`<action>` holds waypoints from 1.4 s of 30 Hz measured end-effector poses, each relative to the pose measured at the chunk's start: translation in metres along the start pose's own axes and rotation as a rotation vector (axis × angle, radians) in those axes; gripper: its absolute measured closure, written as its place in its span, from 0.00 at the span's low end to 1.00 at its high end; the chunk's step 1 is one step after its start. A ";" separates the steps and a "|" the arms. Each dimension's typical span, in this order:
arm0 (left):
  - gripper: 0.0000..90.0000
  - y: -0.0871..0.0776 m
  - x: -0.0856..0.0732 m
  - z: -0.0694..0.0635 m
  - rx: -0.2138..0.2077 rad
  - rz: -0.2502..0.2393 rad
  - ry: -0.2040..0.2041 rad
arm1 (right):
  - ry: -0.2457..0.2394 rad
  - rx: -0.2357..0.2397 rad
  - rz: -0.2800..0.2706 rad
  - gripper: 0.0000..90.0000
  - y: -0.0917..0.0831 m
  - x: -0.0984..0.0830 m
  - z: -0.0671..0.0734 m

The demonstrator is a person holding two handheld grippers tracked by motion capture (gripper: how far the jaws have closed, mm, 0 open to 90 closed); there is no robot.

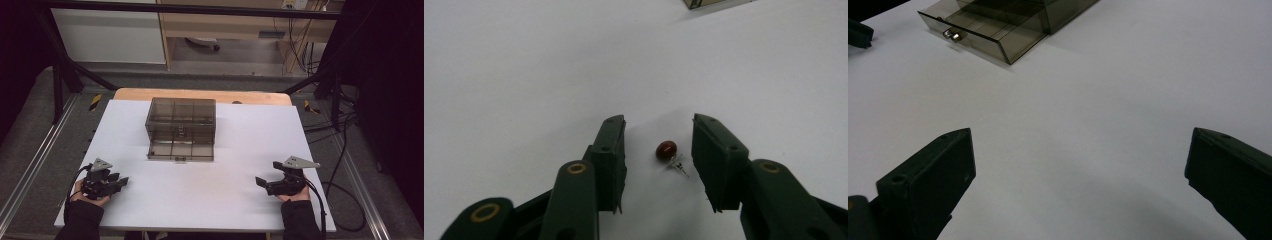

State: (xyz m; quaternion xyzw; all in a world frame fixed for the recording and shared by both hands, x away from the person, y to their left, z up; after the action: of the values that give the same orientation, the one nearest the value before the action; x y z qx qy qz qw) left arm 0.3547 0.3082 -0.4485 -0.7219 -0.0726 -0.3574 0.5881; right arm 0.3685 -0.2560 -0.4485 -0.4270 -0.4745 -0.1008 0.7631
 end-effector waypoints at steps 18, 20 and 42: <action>0.81 0.000 0.000 -0.002 0.011 0.009 0.005 | 0.000 -0.001 -0.003 0.00 0.000 0.000 0.000; 0.83 0.000 0.000 -0.003 0.014 0.011 0.006 | -0.001 -0.001 -0.002 0.00 0.000 0.000 0.000; 0.87 -0.002 0.000 -0.004 0.018 0.003 0.022 | -0.004 -0.002 -0.007 0.00 -0.001 0.000 0.000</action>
State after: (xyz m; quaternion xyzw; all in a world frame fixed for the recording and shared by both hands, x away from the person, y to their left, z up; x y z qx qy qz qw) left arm 0.3522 0.3053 -0.4467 -0.7125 -0.0683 -0.3640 0.5960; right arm 0.3684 -0.2564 -0.4477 -0.4263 -0.4773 -0.1034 0.7614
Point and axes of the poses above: each handheld gripper's, and its own axes: y roughly forward along the jaws, x roughly out of its top, z roughly to its left, the point moved 1 cm from there along y, roughly forward along the jaws, and after that the axes turned 4 degrees about z, right-handed, at the moved point
